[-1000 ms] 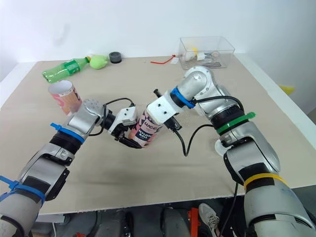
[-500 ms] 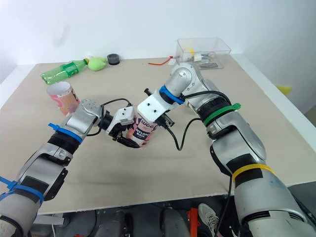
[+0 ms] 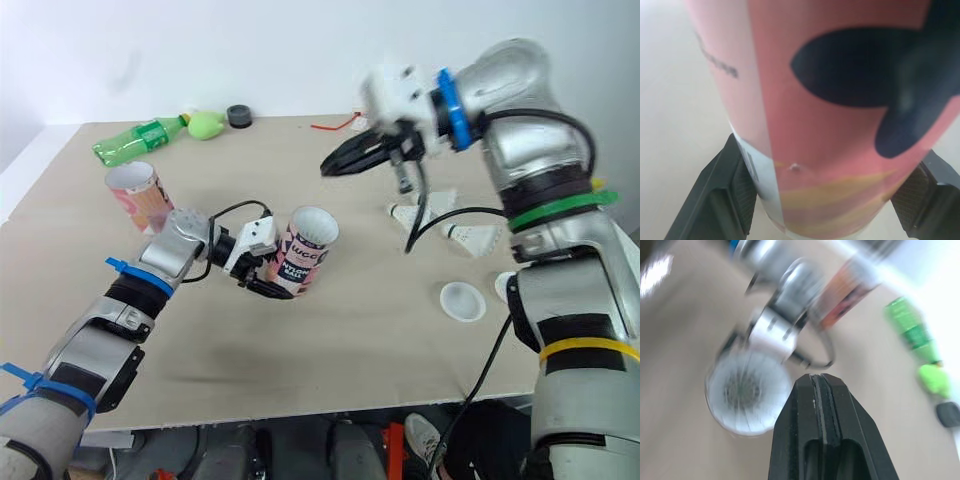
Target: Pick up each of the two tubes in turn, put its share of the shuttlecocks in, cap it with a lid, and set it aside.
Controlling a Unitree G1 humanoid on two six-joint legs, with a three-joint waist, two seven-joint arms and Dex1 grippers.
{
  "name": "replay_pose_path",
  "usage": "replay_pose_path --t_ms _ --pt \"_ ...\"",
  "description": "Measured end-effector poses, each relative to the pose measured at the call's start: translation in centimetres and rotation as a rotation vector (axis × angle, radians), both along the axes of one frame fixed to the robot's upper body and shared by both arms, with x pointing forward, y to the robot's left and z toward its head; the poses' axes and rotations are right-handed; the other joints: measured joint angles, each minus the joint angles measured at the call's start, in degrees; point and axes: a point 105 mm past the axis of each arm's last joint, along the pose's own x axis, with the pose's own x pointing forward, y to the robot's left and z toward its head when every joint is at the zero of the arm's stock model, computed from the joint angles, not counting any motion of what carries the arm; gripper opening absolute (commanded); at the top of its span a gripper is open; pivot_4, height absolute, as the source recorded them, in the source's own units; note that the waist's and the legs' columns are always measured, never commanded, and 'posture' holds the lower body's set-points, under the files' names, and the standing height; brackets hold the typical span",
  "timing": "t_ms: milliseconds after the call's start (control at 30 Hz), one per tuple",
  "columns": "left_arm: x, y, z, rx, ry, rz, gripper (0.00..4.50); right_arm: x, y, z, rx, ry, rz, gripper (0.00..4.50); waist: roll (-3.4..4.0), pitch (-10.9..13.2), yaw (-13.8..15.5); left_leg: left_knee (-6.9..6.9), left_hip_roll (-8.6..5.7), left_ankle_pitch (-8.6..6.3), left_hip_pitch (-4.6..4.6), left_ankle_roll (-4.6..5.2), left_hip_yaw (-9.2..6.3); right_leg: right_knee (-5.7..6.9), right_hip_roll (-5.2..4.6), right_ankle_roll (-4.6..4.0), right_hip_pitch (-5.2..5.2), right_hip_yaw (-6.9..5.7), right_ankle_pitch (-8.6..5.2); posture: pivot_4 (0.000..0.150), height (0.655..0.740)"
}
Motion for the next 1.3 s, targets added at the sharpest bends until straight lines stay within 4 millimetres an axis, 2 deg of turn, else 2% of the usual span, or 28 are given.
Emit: replay_pose_path --t_ms 67,133,233,367,433,567,667,900,1067,1167,1300 --pt "0.3 -0.2 -0.3 -0.061 -0.019 0.050 2.99 0.4 -2.0 0.9 0.192 0.054 -0.090 0.01 -0.01 0.0 0.0 0.01 -0.02 0.00 -0.01 0.00 0.00 0.00 -0.04 0.01 -0.01 0.02 0.02 0.150 0.7400" --pt "0.4 -0.2 -0.7 -0.108 -0.026 0.085 2.99 0.9 -3.6 0.6 0.293 0.079 -0.177 0.01 -0.01 0.0 -0.1 0.01 0.00 0.00 0.00 0.00 0.01 0.00 -0.04 0.02 -0.01 0.04 0.03 0.150 0.7400" --pt "0.0 -0.5 -1.6 -0.208 -0.044 0.150 2.99 1.2 -5.6 -1.7 0.388 0.135 -0.320 0.01 0.01 0.0 -0.1 -0.02 0.00 0.00 0.00 0.00 -0.03 0.01 -0.03 0.01 -0.01 0.07 0.00 0.150 0.7400" --pt "-1.0 -1.2 -2.3 -0.311 -0.067 0.220 2.99 0.5 -6.5 -6.5 0.326 0.213 -0.439 0.01 0.01 0.0 -0.1 -0.03 0.01 0.00 -0.08 0.00 -0.06 0.02 0.06 0.08 -0.08 0.06 -0.04 0.150 0.7400" --pt "-1.4 -1.1 -2.6 -0.334 -0.086 0.254 2.99 0.4 -7.0 -7.8 0.306 0.244 -0.495 0.01 0.02 0.0 -0.1 -0.03 0.01 0.00 -0.02 0.00 -0.01 0.02 0.06 0.18 -0.07 0.07 -0.06 0.150 0.7400" --pt "-2.3 -1.5 -3.0 -0.382 -0.084 0.318 2.99 -0.1 -9.9 -10.2 0.206 0.274 -0.635 0.01 0.01 0.0 0.0 -0.01 0.00 0.01 0.10 0.00 -0.03 -0.04 0.05 0.46 0.12 0.04 -0.19 0.150 0.7400" --pt "-2.7 -1.9 -3.2 -0.387 -0.074 0.335 2.99 -0.8 -12.0 -12.5 0.100 0.317 -0.692 0.93 0.01 0.0 -0.1 -0.01 -0.03 0.01 0.24 0.00 -0.01 -0.06 0.05 0.50 0.25 0.07 -0.19 0.150 0.7400" --pt "-3.3 -2.5 -3.2 -0.395 -0.050 0.359 2.99 -2.5 -17.7 -16.3 -0.304 0.350 -0.757 4.47 0.00 0.0 -0.4 -0.01 0.00 0.01 0.39 0.01 0.02 -0.08 0.18 0.45 0.31 0.11 -0.21 0.150 0.7400" --pt "-4.2 -3.2 -3.1 -0.405 -0.029 0.340 2.99 -2.4 -19.1 -18.4 -0.443 0.388 -0.790 4.47 0.00 0.0 -0.6 -0.05 0.02 0.01 0.42 0.00 0.01 -0.07 0.28 0.40 0.30 0.15 -0.18 0.150 0.7400" --pt "-5.1 -3.9 -3.4 -0.405 -0.011 0.321 2.99 -1.6 -18.3 -19.1 -0.449 0.412 -0.798 4.47 0.00 0.0 -0.6 -0.06 0.03 0.02 0.45 0.00 0.00 -0.07 0.28 0.40 0.31 0.16 -0.18 0.150 0.7400" --pt "-5.3 -4.0 -3.5 -0.403 -0.001 0.319 2.99 -0.5 -17.9 -19.0 -0.463 0.402 -0.810 4.47 0.01 0.0 -0.5 -0.05 0.02 0.02 0.44 -0.01 0.02 -0.07 0.21 0.40 0.31 0.16 -0.18 0.150 0.7400"
